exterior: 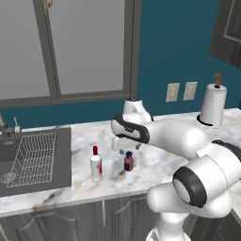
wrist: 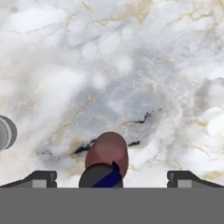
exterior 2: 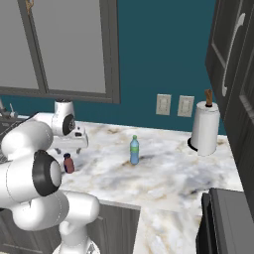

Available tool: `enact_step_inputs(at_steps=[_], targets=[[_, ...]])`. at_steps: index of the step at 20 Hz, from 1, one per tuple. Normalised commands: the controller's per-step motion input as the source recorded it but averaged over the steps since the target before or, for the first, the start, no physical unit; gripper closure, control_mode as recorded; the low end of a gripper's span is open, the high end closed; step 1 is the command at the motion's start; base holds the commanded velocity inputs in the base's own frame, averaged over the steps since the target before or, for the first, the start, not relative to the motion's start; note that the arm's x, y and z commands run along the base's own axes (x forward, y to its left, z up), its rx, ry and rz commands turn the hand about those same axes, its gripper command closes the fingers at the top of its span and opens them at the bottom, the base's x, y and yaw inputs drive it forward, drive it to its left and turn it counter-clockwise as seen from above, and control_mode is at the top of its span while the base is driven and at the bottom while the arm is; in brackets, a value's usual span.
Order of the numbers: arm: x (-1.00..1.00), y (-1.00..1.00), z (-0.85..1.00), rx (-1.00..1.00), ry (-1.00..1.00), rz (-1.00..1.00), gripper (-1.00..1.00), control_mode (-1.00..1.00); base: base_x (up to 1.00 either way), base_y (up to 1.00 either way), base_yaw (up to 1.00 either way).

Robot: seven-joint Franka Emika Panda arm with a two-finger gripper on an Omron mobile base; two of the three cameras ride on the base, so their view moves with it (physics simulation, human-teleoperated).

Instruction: Place the drinks on the dining counter in a tight cluster.

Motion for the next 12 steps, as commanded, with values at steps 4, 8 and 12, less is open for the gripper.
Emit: enact_step_inputs(at_steps=[4,8,12], targets=[[0.0,0.0,-0.17,0.0,0.0,0.0,-1.0,-1.0,0.0,0.0,0.0],[0.0,0.0,-0.03,0.0,0.0,0.0,-1.0,-1.0,0.0,0.0,0.0],[0.0,0.0,0.0,0.0,0.0,0.0,-1.0,-1.0,0.0,0.0,0.0]])
